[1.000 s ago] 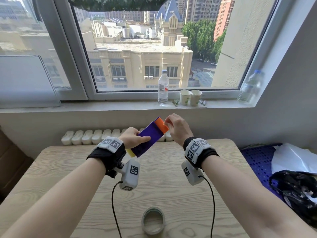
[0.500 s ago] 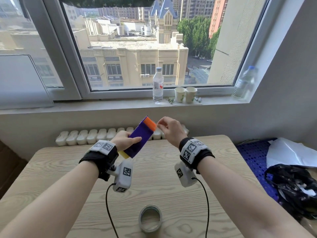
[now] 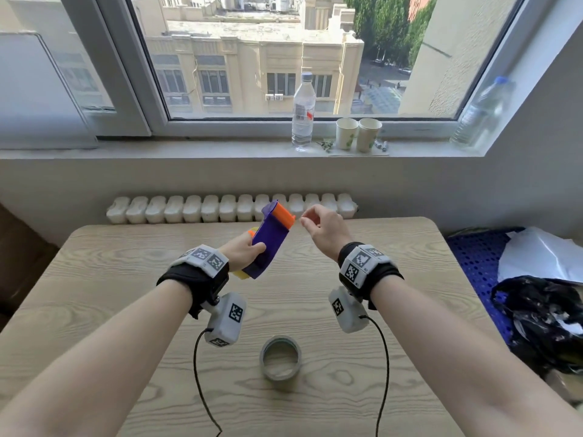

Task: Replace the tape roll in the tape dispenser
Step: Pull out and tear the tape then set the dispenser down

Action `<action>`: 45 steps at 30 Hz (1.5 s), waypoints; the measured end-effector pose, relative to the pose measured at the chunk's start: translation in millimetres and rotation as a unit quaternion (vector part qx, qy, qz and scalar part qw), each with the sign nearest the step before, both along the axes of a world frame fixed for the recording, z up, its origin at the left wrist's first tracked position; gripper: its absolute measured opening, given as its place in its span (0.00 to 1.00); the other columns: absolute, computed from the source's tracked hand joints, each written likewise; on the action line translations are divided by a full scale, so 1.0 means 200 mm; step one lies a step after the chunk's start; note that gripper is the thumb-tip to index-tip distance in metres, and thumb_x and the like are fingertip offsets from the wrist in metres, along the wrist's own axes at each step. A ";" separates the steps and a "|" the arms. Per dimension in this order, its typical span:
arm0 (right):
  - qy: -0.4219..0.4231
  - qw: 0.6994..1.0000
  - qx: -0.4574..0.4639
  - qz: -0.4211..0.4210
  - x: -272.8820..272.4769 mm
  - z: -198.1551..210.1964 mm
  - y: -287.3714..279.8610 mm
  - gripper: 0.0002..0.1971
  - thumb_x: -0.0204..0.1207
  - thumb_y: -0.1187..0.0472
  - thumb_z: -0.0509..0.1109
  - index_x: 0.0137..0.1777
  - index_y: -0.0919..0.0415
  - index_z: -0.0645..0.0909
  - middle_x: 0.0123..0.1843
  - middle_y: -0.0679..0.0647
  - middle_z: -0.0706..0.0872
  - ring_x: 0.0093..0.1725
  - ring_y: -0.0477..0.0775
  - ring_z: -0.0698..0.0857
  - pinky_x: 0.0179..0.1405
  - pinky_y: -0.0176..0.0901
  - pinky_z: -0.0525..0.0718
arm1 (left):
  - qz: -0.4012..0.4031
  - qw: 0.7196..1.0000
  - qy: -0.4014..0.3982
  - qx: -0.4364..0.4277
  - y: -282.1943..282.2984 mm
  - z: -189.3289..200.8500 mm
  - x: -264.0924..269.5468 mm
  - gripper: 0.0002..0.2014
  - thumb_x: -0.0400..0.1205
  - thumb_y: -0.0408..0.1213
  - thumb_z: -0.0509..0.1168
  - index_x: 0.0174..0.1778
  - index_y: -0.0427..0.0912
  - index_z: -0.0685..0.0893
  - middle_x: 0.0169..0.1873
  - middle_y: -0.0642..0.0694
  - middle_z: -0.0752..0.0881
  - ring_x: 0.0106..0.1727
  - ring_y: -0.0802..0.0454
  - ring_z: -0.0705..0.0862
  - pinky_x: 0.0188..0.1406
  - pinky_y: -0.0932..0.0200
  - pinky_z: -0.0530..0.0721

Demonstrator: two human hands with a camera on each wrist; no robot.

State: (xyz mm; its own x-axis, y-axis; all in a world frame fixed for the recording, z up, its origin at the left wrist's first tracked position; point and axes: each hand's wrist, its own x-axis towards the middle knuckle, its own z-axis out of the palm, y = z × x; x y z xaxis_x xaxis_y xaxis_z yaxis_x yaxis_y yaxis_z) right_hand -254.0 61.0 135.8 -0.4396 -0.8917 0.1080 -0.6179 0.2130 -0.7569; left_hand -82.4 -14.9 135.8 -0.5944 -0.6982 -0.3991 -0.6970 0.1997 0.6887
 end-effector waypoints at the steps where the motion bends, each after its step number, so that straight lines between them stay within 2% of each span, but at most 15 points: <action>1: -0.003 1.000 0.012 0.002 0.01 -0.04 0.00 0.07 0.78 0.62 0.66 0.50 0.65 0.82 0.49 0.62 0.89 0.45 0.54 0.82 0.55 0.51 0.82 | -0.002 1.000 -0.014 -0.009 0.01 -0.02 0.01 0.03 0.83 0.34 0.55 0.47 0.38 0.72 0.38 0.41 0.79 0.40 0.45 0.76 0.32 0.58 0.71; 3: -0.008 0.999 0.038 0.007 0.02 -0.11 0.00 0.07 0.78 0.61 0.65 0.50 0.64 0.81 0.49 0.62 0.89 0.45 0.54 0.82 0.55 0.52 0.81 | -0.007 0.998 -0.050 -0.038 0.03 -0.08 0.02 0.04 0.83 0.34 0.57 0.44 0.38 0.71 0.42 0.39 0.77 0.43 0.46 0.75 0.33 0.56 0.70; 6: -0.020 0.997 0.074 0.014 0.04 -0.22 0.01 0.08 0.79 0.60 0.64 0.52 0.63 0.80 0.49 0.61 0.89 0.48 0.58 0.84 0.55 0.52 0.82 | -0.010 0.994 -0.092 -0.053 0.04 -0.20 0.05 0.12 0.82 0.36 0.59 0.33 0.43 0.67 0.43 0.38 0.76 0.44 0.45 0.75 0.42 0.57 0.70; 10: -0.035 0.990 0.128 0.039 0.08 -0.38 0.04 0.09 0.79 0.60 0.63 0.54 0.62 0.80 0.48 0.61 0.89 0.49 0.59 0.85 0.53 0.50 0.81 | -0.017 0.991 -0.130 -0.024 0.06 -0.37 0.09 0.09 0.82 0.38 0.60 0.44 0.37 0.68 0.41 0.40 0.76 0.43 0.44 0.75 0.43 0.55 0.71; 15: -0.032 0.977 0.199 0.064 0.11 -0.56 0.06 0.09 0.79 0.59 0.62 0.51 0.62 0.82 0.49 0.62 0.90 0.51 0.60 0.84 0.53 0.48 0.79 | -0.023 0.983 -0.182 -0.025 0.07 -0.55 0.12 0.12 0.81 0.41 0.61 0.39 0.40 0.67 0.32 0.46 0.73 0.42 0.44 0.75 0.42 0.55 0.70; 19: -0.036 0.968 0.239 0.071 0.12 -0.68 0.09 0.09 0.78 0.60 0.63 0.49 0.62 0.83 0.48 0.62 0.90 0.52 0.62 0.85 0.54 0.50 0.81 | -0.032 0.977 -0.209 -0.031 0.07 -0.65 0.13 0.12 0.81 0.42 0.62 0.45 0.38 0.66 0.41 0.41 0.76 0.42 0.45 0.75 0.43 0.54 0.71; 22: -0.030 0.960 0.265 0.081 0.12 -0.76 0.10 0.09 0.78 0.61 0.63 0.48 0.63 0.83 0.48 0.62 0.91 0.52 0.63 0.85 0.54 0.49 0.81 | -0.042 0.972 -0.228 -0.029 0.08 -0.71 0.13 0.13 0.82 0.42 0.61 0.46 0.38 0.65 0.41 0.42 0.75 0.43 0.45 0.76 0.43 0.54 0.71; 24: -0.028 0.957 0.276 0.088 0.12 -0.80 0.11 0.09 0.78 0.62 0.62 0.48 0.63 0.83 0.48 0.62 0.91 0.52 0.63 0.86 0.54 0.49 0.80 | -0.051 0.968 -0.243 -0.024 0.08 -0.73 0.12 0.13 0.82 0.43 0.61 0.46 0.38 0.66 0.39 0.43 0.75 0.46 0.41 0.80 0.45 0.51 0.74; 28: -0.025 0.950 0.298 0.088 0.12 -0.86 0.11 0.08 0.78 0.61 0.62 0.48 0.61 0.83 0.49 0.61 0.91 0.53 0.62 0.85 0.55 0.50 0.81 | -0.058 0.963 -0.263 -0.016 0.09 -0.78 0.12 0.16 0.81 0.44 0.61 0.56 0.34 0.72 0.47 0.37 0.80 0.56 0.36 0.84 0.52 0.48 0.79; 32: -0.024 0.945 0.315 0.087 0.12 -0.89 0.11 0.08 0.77 0.61 0.62 0.48 0.59 0.83 0.50 0.60 0.90 0.54 0.62 0.85 0.57 0.51 0.81 | -0.055 0.961 -0.269 -0.015 0.11 -0.85 0.13 0.15 0.80 0.46 0.63 0.50 0.38 0.71 0.42 0.42 0.77 0.54 0.36 0.85 0.47 0.50 0.78; 35: -0.018 0.940 0.328 0.087 0.13 -0.91 0.12 0.07 0.76 0.60 0.62 0.47 0.57 0.83 0.50 0.59 0.90 0.55 0.62 0.85 0.57 0.54 0.82 | -0.060 0.960 -0.271 -0.022 0.12 -0.88 0.13 0.15 0.79 0.46 0.65 0.48 0.39 0.69 0.48 0.38 0.83 0.54 0.36 0.85 0.45 0.50 0.77; 37: -0.015 0.938 0.334 0.091 0.14 -0.91 0.12 0.07 0.76 0.58 0.62 0.46 0.56 0.82 0.51 0.60 0.90 0.54 0.63 0.85 0.57 0.55 0.82 | -0.067 0.959 -0.273 -0.018 0.13 -0.89 0.12 0.17 0.79 0.45 0.65 0.54 0.36 0.71 0.54 0.36 0.84 0.56 0.36 0.84 0.48 0.49 0.79; 40: -0.001 0.933 0.344 0.105 0.15 -0.92 0.12 0.08 0.78 0.58 0.62 0.48 0.57 0.82 0.51 0.60 0.89 0.55 0.62 0.84 0.57 0.54 0.81 | -0.067 0.956 -0.286 -0.003 0.14 -0.89 0.11 0.23 0.79 0.44 0.66 0.63 0.33 0.71 0.58 0.35 0.83 0.59 0.36 0.83 0.52 0.49 0.79; 43: 0.001 0.926 0.361 0.112 0.15 -0.88 0.13 0.08 0.78 0.57 0.61 0.49 0.56 0.82 0.52 0.59 0.89 0.55 0.62 0.84 0.58 0.54 0.81 | -0.082 0.954 -0.290 0.012 0.12 -0.84 0.11 0.24 0.79 0.46 0.66 0.64 0.33 0.71 0.54 0.38 0.82 0.60 0.38 0.82 0.50 0.53 0.77; 45: 0.001 0.921 0.372 0.118 0.14 -0.86 0.14 0.08 0.78 0.57 0.61 0.50 0.56 0.82 0.54 0.59 0.88 0.56 0.62 0.84 0.59 0.55 0.81 | -0.091 0.950 -0.299 0.017 0.11 -0.80 0.11 0.21 0.79 0.48 0.66 0.59 0.35 0.74 0.48 0.40 0.81 0.58 0.39 0.83 0.49 0.54 0.75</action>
State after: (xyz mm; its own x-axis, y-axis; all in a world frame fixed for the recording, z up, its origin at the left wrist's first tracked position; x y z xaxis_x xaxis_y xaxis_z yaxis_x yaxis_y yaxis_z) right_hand -225.8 88.5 -35.4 -0.2254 -0.7898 -0.5705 -0.7145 0.5321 -0.4543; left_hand -59.9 7.5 -23.8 -0.3640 -0.5856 -0.7243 -0.9214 0.3399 0.1883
